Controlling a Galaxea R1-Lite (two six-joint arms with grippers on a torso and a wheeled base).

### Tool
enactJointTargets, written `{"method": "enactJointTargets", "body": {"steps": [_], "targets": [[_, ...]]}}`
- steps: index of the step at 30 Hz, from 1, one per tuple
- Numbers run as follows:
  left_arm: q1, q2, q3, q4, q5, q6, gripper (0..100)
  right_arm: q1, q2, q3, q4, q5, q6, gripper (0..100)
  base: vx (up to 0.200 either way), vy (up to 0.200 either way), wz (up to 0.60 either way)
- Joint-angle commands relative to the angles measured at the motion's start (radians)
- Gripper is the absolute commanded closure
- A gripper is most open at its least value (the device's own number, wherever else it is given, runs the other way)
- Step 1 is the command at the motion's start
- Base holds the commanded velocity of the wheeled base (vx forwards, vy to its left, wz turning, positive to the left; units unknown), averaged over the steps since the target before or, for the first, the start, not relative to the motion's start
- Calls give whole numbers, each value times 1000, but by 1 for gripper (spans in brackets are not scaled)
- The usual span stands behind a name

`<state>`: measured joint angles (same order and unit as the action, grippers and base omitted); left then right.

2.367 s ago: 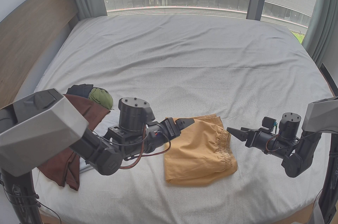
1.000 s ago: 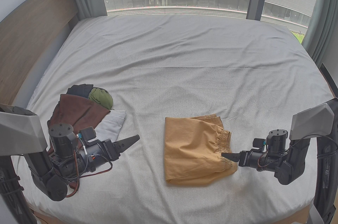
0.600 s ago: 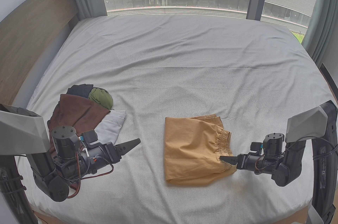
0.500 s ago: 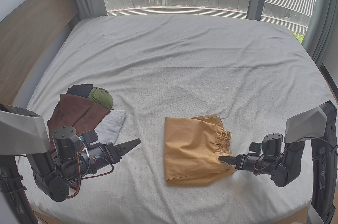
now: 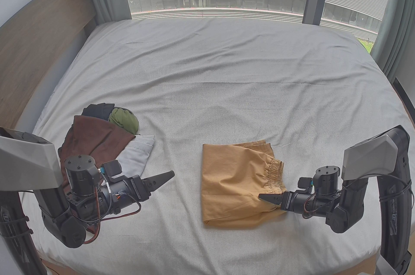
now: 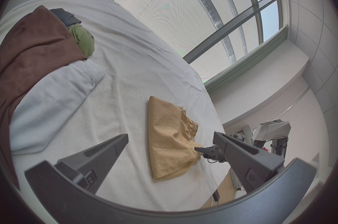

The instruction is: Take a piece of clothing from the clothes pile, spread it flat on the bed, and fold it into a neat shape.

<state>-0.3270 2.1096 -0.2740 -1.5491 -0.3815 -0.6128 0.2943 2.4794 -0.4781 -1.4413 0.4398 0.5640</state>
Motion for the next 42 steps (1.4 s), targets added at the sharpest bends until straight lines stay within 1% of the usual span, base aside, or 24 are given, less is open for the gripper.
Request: {"method": "enactJointTargets", "body": {"steps": [1, 22, 23, 26, 30, 33, 37, 40, 42], "targets": [[0, 0, -1, 0, 1, -1, 0, 16, 3, -8, -2, -6, 2, 0, 0, 0, 0], [6, 6, 6, 0, 3, 4, 0, 17, 7, -14, -5, -9, 7, 0, 0, 0, 0], [6, 12, 10, 0, 6, 7, 0, 17, 9, -14, -5, -9, 7, 100, 0, 0, 0], [6, 15, 10, 0, 4, 22, 0, 19, 9, -14, -5, -9, 7, 100, 0, 0, 0], [19, 17, 16, 0, 7, 93, 0, 19, 9, -14, -7, -9, 8, 100, 0, 0, 0], [39, 20, 30, 0, 9, 206, 0, 19, 12, -14, -11, -7, 8, 100, 0, 0, 0], [57, 40, 47, -2, 7, 364, 0, 26, 36, -10, -68, -9, 7, 100, 0, 0, 0], [83, 49, 50, -2, 6, 462, 0, 39, 49, -8, -99, -9, 8, 100, 0, 0, 0], [97, 55, 56, -3, 3, 504, 0, 43, 47, -7, -99, -9, 7, 100, 0, 0, 0]]}}
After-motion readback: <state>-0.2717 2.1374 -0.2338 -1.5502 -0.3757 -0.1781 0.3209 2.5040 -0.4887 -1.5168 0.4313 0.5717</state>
